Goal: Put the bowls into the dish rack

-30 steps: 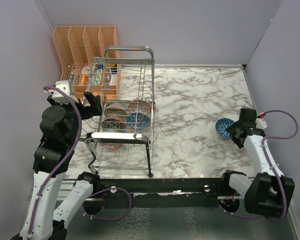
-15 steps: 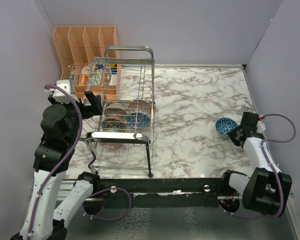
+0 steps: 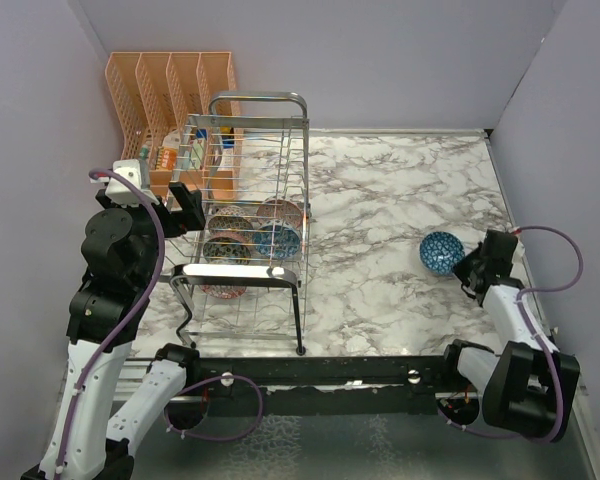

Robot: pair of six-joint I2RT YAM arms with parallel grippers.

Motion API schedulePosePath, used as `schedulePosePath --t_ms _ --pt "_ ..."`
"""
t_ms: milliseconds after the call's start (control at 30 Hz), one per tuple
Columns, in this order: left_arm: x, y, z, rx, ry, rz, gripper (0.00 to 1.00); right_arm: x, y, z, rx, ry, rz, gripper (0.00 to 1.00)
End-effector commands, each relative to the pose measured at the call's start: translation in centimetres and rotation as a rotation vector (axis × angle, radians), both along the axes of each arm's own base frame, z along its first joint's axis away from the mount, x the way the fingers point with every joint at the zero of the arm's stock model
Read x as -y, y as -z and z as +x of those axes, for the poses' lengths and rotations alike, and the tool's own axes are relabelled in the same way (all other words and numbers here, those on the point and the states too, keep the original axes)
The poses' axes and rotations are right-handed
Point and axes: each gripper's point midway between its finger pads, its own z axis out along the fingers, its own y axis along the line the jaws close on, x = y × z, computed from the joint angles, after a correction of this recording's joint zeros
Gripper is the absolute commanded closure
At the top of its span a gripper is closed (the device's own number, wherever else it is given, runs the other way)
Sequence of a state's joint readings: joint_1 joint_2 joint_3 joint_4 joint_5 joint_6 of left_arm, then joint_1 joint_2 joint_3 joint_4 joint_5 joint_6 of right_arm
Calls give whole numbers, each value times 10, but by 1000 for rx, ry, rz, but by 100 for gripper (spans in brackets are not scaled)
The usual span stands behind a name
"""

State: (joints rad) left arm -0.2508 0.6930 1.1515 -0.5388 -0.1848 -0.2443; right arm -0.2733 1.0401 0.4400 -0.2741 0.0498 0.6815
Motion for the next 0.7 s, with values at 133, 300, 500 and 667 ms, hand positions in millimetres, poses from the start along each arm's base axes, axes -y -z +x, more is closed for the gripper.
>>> schedulePosePath --t_ms 133,300,500,667 --pt "2 13 2 -55 8 10 1 -83 -98 63 427 -422 -94 99" --pt "0 5 -1 -44 -3 3 1 -154 -127 64 521 -617 -168 99" --pt "-4 -4 -8 -29 -22 -13 1 -226 -134 56 595 -808 -210 99" --pt "-10 -11 -12 -19 -50 -15 1 -293 -153 40 697 -973 -341 99"
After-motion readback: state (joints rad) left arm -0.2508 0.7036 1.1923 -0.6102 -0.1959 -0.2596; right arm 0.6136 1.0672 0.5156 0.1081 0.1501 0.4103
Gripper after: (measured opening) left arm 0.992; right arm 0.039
